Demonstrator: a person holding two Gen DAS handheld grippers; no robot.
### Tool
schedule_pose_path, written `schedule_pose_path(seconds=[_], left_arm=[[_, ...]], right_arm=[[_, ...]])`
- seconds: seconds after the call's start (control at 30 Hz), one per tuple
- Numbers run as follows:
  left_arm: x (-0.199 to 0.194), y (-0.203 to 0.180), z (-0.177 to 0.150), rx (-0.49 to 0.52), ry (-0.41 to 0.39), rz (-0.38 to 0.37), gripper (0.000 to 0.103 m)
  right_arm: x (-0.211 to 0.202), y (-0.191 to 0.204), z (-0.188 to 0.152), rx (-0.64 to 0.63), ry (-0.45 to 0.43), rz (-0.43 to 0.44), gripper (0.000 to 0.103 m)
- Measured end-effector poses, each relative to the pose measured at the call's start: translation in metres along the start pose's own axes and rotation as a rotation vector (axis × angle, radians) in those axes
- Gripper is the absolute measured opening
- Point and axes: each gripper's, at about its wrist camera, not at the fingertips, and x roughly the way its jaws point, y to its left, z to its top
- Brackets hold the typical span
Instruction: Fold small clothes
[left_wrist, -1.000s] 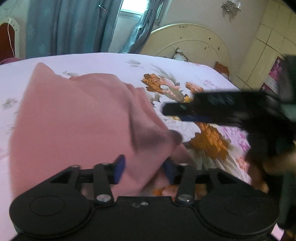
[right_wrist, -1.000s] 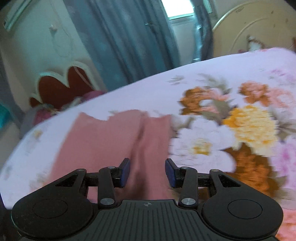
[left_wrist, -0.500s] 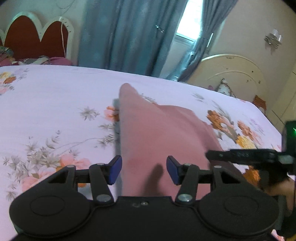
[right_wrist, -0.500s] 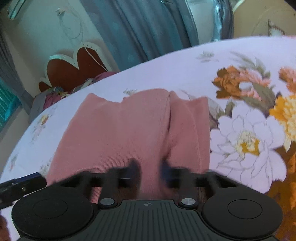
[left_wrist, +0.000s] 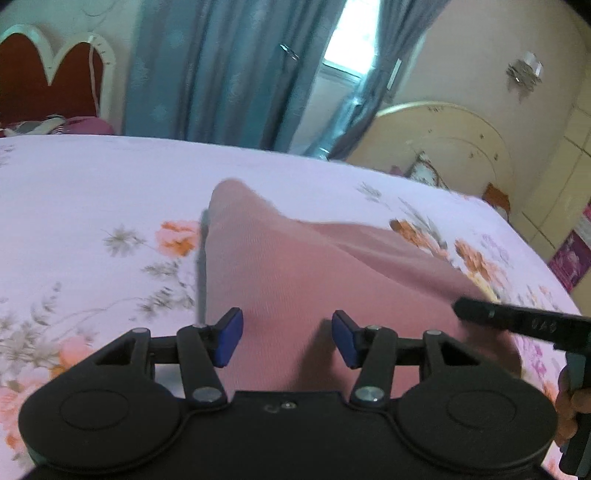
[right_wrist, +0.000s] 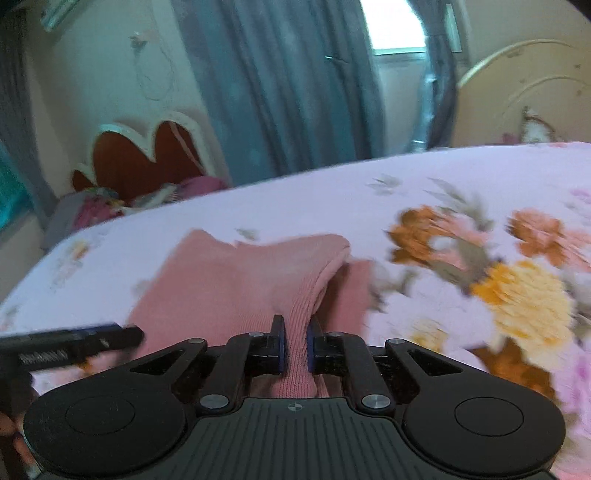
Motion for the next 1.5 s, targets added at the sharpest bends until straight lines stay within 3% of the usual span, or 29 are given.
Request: schedule_pose_path(seconds=[0.17, 0.23, 0.3, 0.63, 0.8, 0.87, 0.93, 1.0, 1.1, 1.2, 1.3, 1.37, 1.5], left_arm=[[0.010, -0.005, -0.009, 0.072, 0.024, 0.041, 0.053], [0.005, -0.002, -0.004, 0.052, 0.035, 0.029, 0.051], [-0.002, 0.003, 0.003, 0.020, 0.031, 0.011, 0.051], [0.027, 0.019, 0.046, -0.011, -0.009, 0.079, 0.051], [0.054, 0.032, 0.059, -0.053, 0.006, 0.083, 0.051], [0.062, 0.036, 0.061, -0.058, 0.009, 0.089, 0.053], [0.068, 0.042, 0.060, -0.072, 0.015, 0.093, 0.054], [0.072, 0.045, 0.056, -0.068, 0.016, 0.098, 0.054], [0.073, 0.048, 0.052, -0.076, 0.007, 0.097, 0.055], [0.075, 0.045, 0.056, -0.063, -0.002, 0.112, 0.055], [0.081, 0.045, 0.060, -0.061, 0.002, 0.122, 0.054], [0.085, 0.046, 0.061, -0.060, 0.003, 0.126, 0.054], [0.089, 0.044, 0.063, -0.063, 0.005, 0.140, 0.054]], right_arm=[[0.018, -0.005, -0.012, 0.031, 0.054, -0.012, 0.012], [0.010, -0.005, -0.005, 0.051, 0.037, -0.017, 0.026], [0.000, -0.007, 0.006, 0.065, -0.019, -0.020, 0.063], [0.062, -0.022, 0.058, 0.126, 0.007, 0.019, 0.063], [0.093, -0.037, 0.066, 0.206, 0.067, 0.028, 0.033], [0.098, -0.040, 0.066, 0.231, 0.083, 0.036, 0.030], [0.098, -0.040, 0.063, 0.221, 0.073, 0.028, 0.018], [0.094, -0.038, 0.061, 0.183, 0.040, 0.002, 0.010], [0.087, -0.031, 0.057, 0.087, -0.041, -0.129, 0.000], [0.100, -0.038, 0.053, 0.093, 0.019, -0.101, 0.000], [0.088, -0.034, 0.062, 0.076, -0.057, -0.160, 0.000], [0.081, -0.031, 0.071, 0.092, -0.085, -0.121, 0.000], [0.089, -0.006, 0.075, -0.012, -0.069, -0.085, 0.000]])
